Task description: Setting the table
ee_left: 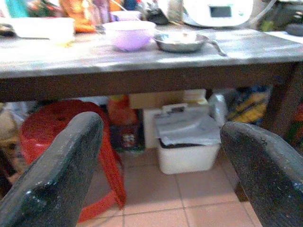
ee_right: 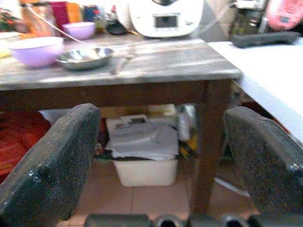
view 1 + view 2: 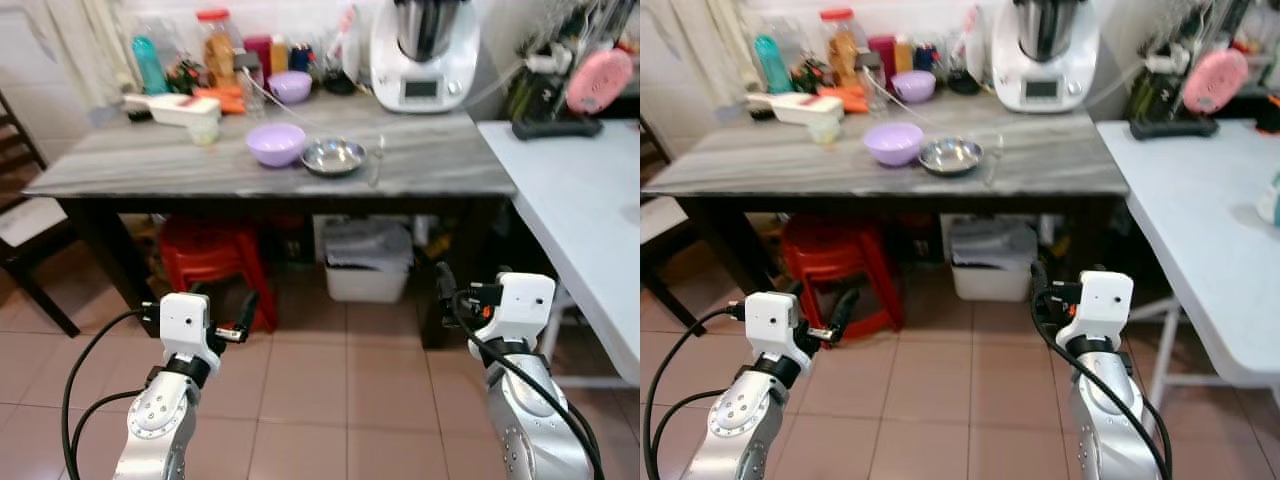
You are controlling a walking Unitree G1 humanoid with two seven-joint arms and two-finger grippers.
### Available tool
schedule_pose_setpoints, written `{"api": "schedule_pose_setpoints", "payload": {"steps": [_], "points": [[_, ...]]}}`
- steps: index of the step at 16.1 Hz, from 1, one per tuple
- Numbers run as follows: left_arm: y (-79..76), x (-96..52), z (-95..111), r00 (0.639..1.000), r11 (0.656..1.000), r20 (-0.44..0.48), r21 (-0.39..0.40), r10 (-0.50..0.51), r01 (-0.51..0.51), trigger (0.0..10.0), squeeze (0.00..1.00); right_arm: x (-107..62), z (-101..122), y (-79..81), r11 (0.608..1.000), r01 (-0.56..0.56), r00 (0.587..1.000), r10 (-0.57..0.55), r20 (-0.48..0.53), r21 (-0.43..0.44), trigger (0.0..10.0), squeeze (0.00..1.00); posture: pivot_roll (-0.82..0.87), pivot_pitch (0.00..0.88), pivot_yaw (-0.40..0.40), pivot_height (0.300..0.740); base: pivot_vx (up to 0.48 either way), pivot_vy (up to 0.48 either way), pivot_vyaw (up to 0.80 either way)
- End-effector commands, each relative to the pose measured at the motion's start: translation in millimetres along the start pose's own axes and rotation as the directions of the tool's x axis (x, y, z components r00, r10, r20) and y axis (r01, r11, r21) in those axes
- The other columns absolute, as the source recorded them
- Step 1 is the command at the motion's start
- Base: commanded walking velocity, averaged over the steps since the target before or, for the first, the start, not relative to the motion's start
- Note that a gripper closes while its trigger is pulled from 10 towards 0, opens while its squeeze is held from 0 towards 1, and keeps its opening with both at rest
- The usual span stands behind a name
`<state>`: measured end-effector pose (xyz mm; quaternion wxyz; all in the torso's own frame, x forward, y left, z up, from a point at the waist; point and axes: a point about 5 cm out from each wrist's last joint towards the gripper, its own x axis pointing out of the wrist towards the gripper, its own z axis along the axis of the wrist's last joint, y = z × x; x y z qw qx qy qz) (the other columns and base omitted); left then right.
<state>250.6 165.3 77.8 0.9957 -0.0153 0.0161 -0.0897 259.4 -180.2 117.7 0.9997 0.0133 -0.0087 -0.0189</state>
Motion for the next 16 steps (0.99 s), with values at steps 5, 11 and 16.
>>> {"api": "schedule_pose_setpoints", "payload": {"steps": [5, 11, 16], "points": [[1.6, 3.4, 16.1, 0.998, 1.000, 0.059, 0.009, -0.024, 0.024, 10.0, 0.00, -2.7, 12.8, -1.2, 1.000, 0.012, 0.998, -0.010, 0.063, -0.026, 10.0, 0.00, -0.06, 0.000, 0.051, 0.740, 0.000, -0.262, 0.00], [6.8, 4.2, 34.7, 0.991, 1.000, 0.131, 0.000, 0.030, -0.030, 10.0, 0.00, -9.7, 21.1, -1.4, 0.999, 0.022, 0.995, -0.019, 0.098, -0.028, 10.0, 0.00, -0.06, 0.000, 0.052, 0.740, 0.000, -0.286, 0.00], [5.6, 3.9, 32.0, 0.993, 1.000, 0.118, -0.010, 0.023, -0.022, 10.0, 0.00, -8.0, 20.3, 1.8, 1.000, 0.009, 0.996, -0.007, 0.090, -0.023, 10.0, 0.00, -0.06, 0.000, 0.051, 0.740, 0.000, -0.317, -0.46]]}}
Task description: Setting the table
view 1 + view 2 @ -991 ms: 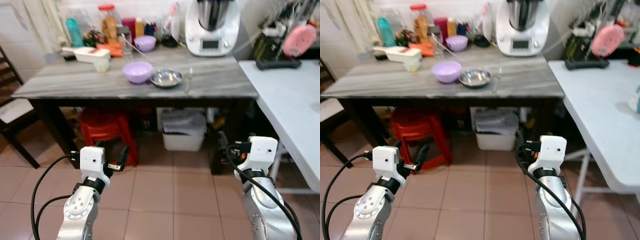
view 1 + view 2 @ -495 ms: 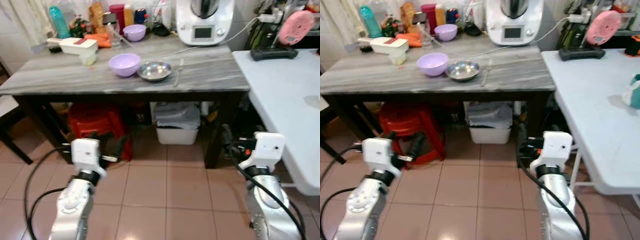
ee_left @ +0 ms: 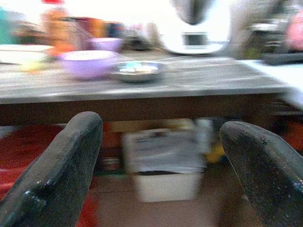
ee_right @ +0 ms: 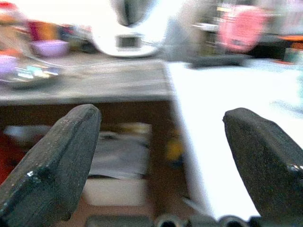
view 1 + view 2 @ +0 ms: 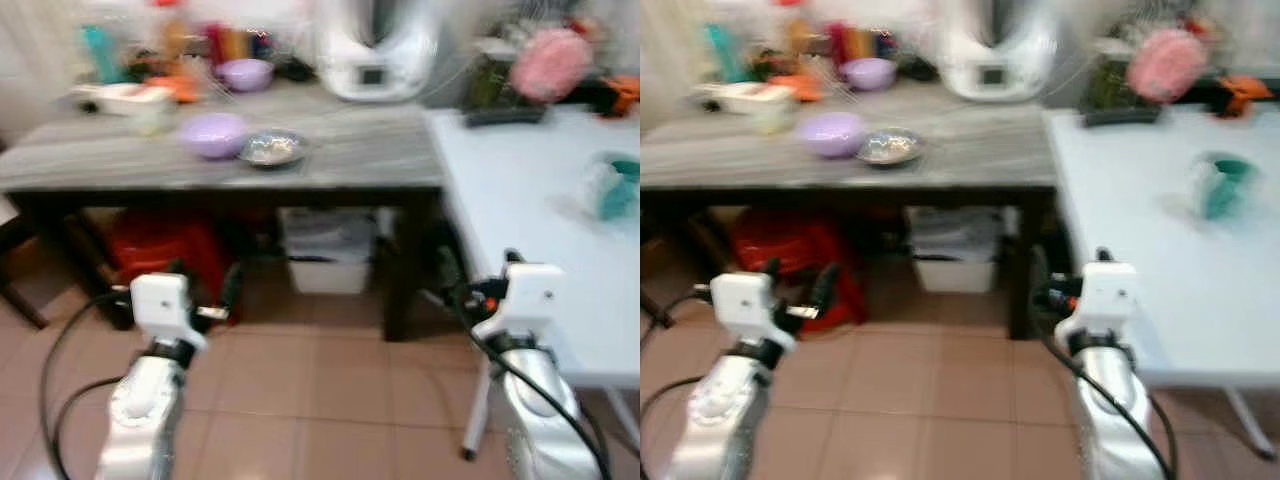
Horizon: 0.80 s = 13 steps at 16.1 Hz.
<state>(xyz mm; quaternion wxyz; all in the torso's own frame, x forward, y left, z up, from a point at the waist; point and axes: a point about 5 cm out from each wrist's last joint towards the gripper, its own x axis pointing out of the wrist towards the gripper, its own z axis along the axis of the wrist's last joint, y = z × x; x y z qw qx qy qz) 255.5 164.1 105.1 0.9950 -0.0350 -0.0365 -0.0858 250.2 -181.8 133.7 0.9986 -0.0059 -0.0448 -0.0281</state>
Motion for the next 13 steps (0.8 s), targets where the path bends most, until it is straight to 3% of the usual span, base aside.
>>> {"api": "schedule_pose_setpoints", "payload": {"steps": [1, 8, 13], "points": [[6.2, 0.4, 4.4, 1.000, 1.000, 0.008, 0.020, 0.013, -0.014, 10.0, 0.00, 0.8, 3.0, 3.5, 1.000, -0.011, 1.000, 0.011, 0.012, 0.015, 10.0, 0.00, -0.06, 0.000, 0.052, 0.740, 0.000, -0.319, 0.00], [3.6, 1.9, 5.1, 1.000, 1.000, 0.001, 0.021, 0.001, -0.001, 10.0, 0.00, 1.2, 1.0, 5.6, 1.000, -0.019, 1.000, 0.019, 0.000, 0.008, 10.0, 0.00, -0.06, 0.000, 0.059, 0.740, 0.000, -0.400, 0.00], [2.7, 3.8, 5.7, 1.000, 1.000, -0.001, 0.022, -0.008, 0.008, 10.0, 0.00, 3.1, 0.2, 6.9, 1.000, -0.018, 1.000, 0.018, 0.001, 0.011, 10.0, 0.00, -0.06, 0.000, 0.061, 0.740, 0.000, -0.444, 0.51]]}}
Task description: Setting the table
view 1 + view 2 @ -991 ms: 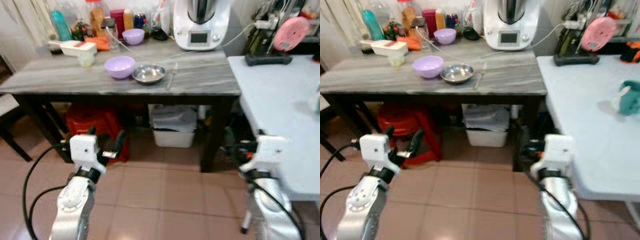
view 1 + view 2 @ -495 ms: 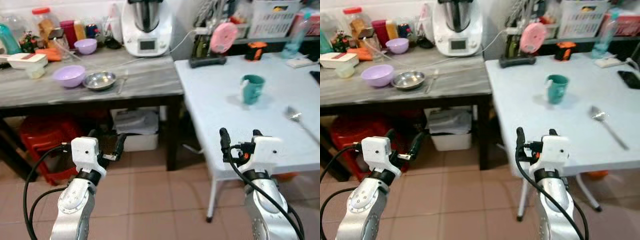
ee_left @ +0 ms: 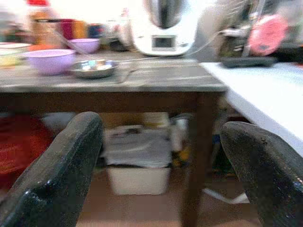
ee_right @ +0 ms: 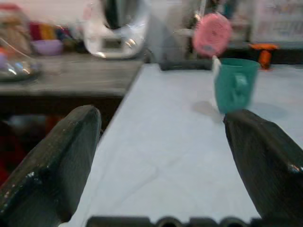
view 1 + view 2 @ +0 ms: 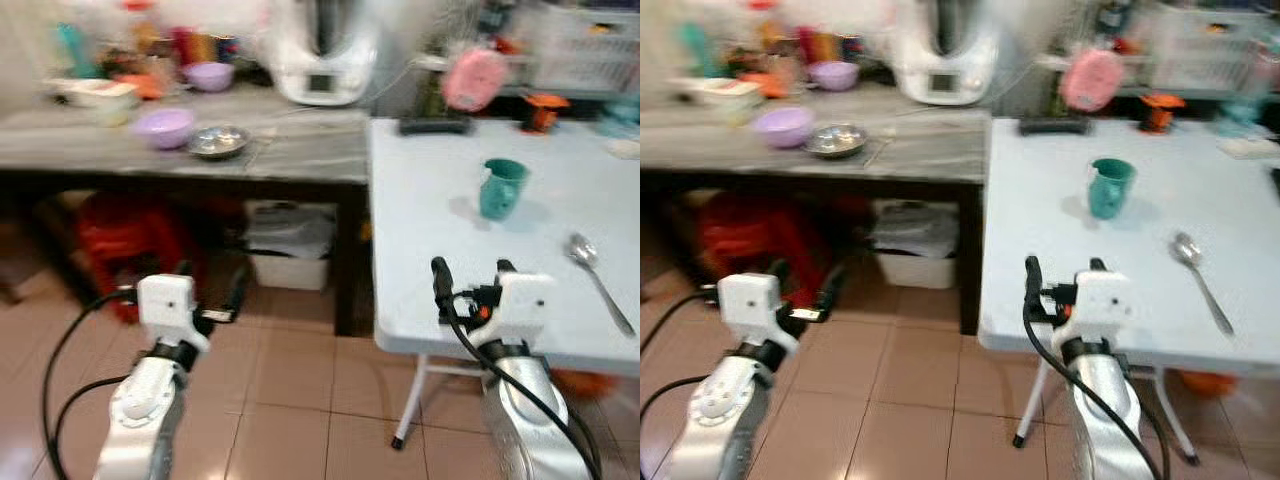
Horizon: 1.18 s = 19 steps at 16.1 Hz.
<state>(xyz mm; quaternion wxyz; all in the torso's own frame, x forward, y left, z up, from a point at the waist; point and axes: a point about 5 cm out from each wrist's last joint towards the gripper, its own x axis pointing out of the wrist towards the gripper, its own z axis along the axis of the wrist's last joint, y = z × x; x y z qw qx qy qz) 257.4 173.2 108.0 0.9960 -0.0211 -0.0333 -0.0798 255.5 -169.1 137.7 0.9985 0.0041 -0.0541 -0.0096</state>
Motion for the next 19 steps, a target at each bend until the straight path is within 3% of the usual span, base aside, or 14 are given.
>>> {"api": "schedule_pose_setpoints", "payload": {"steps": [1, 13, 16, 19], "points": [[-6.9, 3.3, 2.5, 1.000, 1.000, 0.008, -0.006, -0.023, 0.023, 10.0, 0.00, -1.2, -3.6, -6.1, 1.000, 0.019, 1.000, -0.019, -0.019, -0.007, 10.0, 0.00, -0.06, 0.000, 0.061, 0.740, 0.000, -0.465, 0.00], [-11.2, 2.2, -1.5, 0.998, 0.998, -0.015, -0.012, -0.057, 0.057, 10.0, 0.00, -0.9, -7.3, -5.8, 1.000, 0.029, 0.999, -0.029, -0.035, 0.000, 10.0, 0.00, -0.06, 0.000, 0.060, 0.740, 0.000, -0.469, 0.00], [-13.3, 3.6, -1.9, 0.997, 0.996, -0.011, -0.040, -0.079, 0.079, 10.0, 0.00, 0.4, -8.7, -5.9, 0.999, 0.031, 0.999, -0.031, -0.043, 0.007, 10.0, 0.00, -0.06, 0.000, 0.062, 0.740, 0.000, 0.000, 0.00], [-17.4, 2.5, -0.8, 0.992, 0.989, -0.003, -0.071, -0.128, 0.127, 10.0, 0.00, 0.1, -9.7, -6.1, 0.999, 0.033, 0.998, -0.033, -0.047, 0.007, 10.0, 0.00, -0.06, 0.000, 0.064, 0.740, 0.000, 0.000, -0.67]]}}
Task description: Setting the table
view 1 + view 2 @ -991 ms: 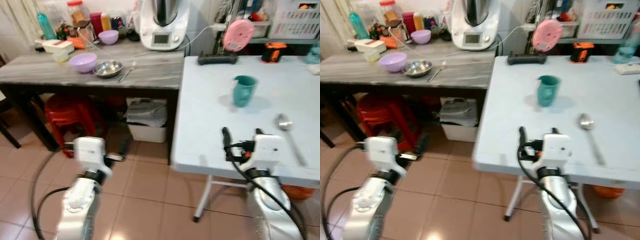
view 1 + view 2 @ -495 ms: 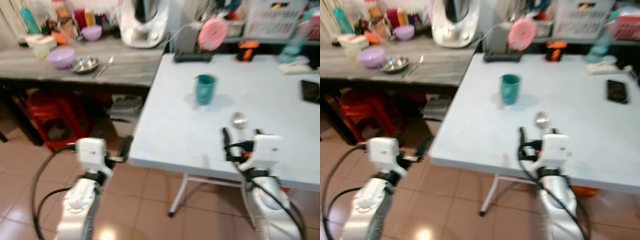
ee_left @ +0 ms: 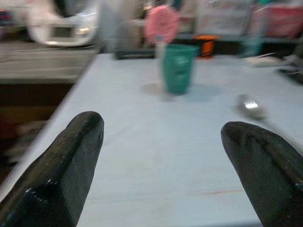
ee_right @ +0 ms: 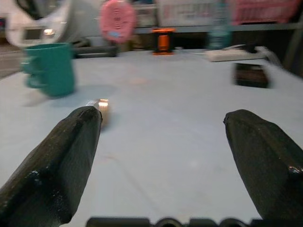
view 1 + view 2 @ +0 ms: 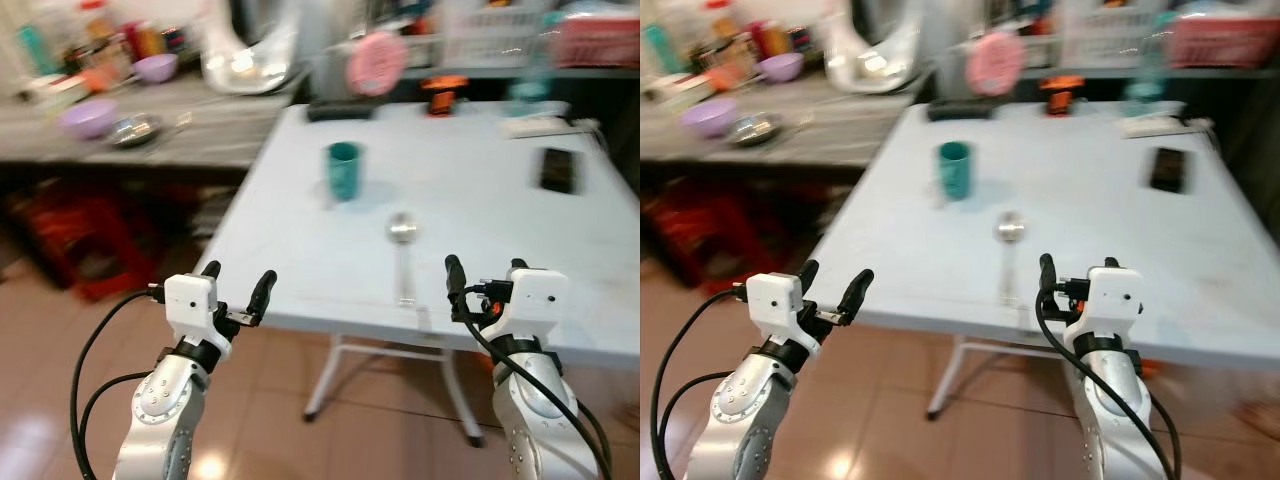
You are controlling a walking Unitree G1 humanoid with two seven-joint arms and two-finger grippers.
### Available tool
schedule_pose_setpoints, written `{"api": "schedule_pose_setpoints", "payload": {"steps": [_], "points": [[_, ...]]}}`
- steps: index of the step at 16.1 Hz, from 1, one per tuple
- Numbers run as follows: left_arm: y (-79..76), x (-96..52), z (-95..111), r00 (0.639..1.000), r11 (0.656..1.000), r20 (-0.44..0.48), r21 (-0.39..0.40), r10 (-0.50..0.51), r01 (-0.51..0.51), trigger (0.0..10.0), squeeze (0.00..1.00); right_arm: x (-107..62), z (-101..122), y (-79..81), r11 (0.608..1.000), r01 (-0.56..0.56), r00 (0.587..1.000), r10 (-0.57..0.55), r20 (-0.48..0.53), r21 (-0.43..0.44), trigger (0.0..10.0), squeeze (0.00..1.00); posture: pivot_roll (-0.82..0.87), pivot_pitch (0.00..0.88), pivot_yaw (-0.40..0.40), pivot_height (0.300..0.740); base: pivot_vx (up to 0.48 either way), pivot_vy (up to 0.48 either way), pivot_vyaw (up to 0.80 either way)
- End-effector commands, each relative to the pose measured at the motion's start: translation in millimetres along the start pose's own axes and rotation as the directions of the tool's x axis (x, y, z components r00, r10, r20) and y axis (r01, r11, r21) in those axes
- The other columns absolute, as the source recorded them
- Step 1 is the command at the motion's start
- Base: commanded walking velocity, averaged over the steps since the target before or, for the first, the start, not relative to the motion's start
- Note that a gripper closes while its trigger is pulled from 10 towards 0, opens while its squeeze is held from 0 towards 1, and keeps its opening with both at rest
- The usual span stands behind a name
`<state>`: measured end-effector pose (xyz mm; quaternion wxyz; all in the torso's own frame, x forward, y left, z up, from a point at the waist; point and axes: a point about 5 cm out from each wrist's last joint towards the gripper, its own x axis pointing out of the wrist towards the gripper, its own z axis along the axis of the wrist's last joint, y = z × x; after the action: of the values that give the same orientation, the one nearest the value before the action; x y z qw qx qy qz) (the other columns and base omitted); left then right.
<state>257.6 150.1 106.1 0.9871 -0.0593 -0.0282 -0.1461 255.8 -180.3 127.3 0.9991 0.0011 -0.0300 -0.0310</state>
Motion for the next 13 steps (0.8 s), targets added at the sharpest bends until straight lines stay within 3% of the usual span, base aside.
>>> {"api": "schedule_pose_setpoints", "payload": {"steps": [1, 5, 13], "points": [[4.5, -2.3, 2.7, 1.000, 1.000, -0.001, 0.009, 0.000, 0.000, 10.0, 0.00, 0.0, 0.4, 5.3, 1.000, -0.010, 1.000, 0.010, 0.000, 0.017, 10.0, 0.00, -0.06, 0.000, 0.063, 0.740, 0.000, 0.000, -0.43], [3.5, -2.2, 2.6, 1.000, 1.000, -0.002, 0.005, -0.014, 0.014, 10.0, 0.00, -0.1, 0.2, 5.7, 1.000, -0.014, 1.000, 0.014, -0.003, 0.010, 10.0, 0.00, -0.06, 0.000, 0.064, 0.740, 0.000, 0.000, 0.00], [-0.1, -3.0, 2.2, 0.999, 0.999, -0.007, -0.004, -0.051, 0.051, 10.0, 0.00, 1.3, -0.4, 9.1, 1.000, -0.026, 1.000, 0.026, -0.005, 0.000, 10.0, 0.00, -0.06, 0.000, 0.065, 0.740, 0.362, 0.000, 0.16]]}}
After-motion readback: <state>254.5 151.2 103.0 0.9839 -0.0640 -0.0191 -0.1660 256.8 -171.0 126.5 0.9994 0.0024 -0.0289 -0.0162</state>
